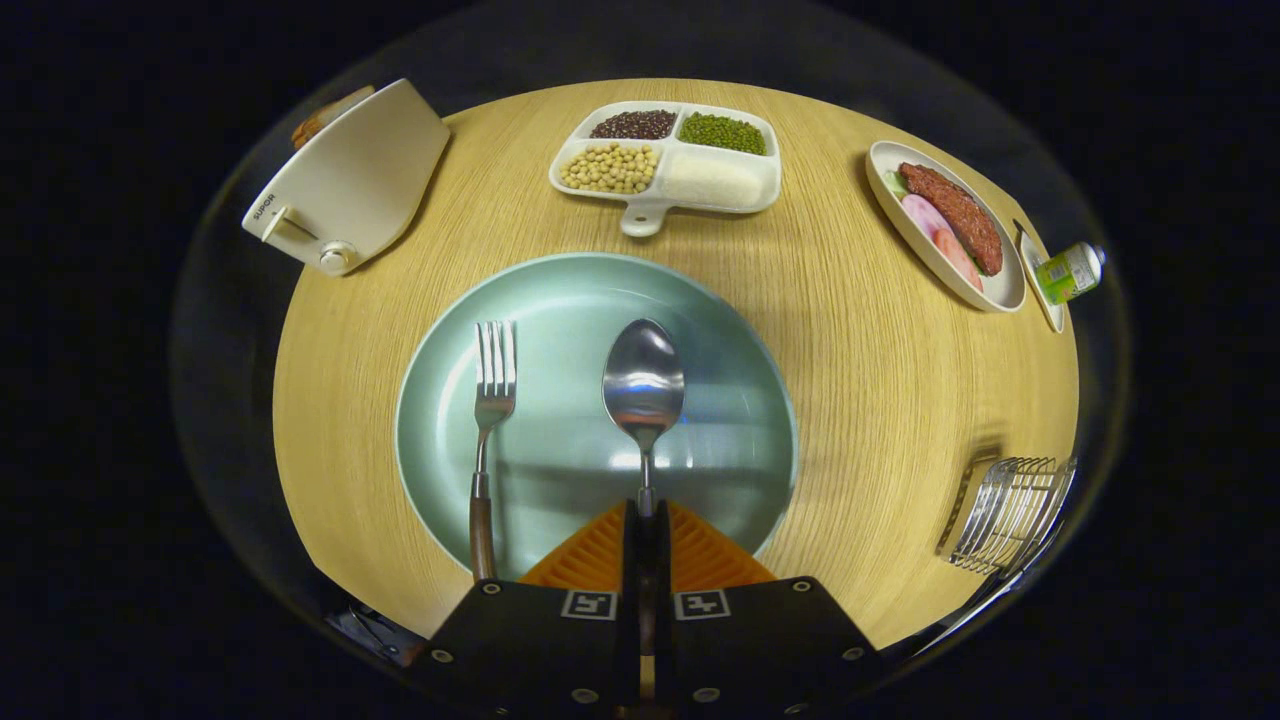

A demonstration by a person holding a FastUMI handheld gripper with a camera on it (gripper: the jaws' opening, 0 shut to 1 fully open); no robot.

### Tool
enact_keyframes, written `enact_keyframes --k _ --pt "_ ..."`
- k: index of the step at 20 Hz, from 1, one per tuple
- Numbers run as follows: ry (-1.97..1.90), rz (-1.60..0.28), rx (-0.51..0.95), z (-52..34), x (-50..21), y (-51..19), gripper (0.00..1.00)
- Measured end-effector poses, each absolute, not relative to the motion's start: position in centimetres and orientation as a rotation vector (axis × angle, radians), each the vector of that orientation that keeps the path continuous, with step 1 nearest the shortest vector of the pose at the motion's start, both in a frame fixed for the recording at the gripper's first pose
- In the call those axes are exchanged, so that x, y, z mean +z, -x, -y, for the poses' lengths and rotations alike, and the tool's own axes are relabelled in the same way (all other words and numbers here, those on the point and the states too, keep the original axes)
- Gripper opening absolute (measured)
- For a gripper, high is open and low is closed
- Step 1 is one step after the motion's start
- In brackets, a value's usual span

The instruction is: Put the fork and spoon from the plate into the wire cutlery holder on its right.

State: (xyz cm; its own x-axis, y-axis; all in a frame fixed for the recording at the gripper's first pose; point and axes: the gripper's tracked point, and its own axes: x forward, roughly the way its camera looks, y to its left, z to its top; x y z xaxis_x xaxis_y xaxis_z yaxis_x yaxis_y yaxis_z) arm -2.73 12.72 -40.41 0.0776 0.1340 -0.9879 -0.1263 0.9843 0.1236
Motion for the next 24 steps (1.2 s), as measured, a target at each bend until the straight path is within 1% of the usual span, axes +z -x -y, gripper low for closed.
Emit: enact_keyframes --k 5,10,15,21,24 --pt "-0.050 -1.386 0.204 -11.9 -37.9 2.0 0.06" --pt "-0.126 -1.280 0.186 -9.5 -33.5 1.5 0.05" --pt "-0.168 -1.208 0.100 -3.3 -30.3 2.2 0.06" --pt "-0.178 -1.201 -0.047 6.0 -29.5 5.0 0.06" --pt "-0.193 -1.211 -0.091 9.8 -29.7 6.4 0.05"
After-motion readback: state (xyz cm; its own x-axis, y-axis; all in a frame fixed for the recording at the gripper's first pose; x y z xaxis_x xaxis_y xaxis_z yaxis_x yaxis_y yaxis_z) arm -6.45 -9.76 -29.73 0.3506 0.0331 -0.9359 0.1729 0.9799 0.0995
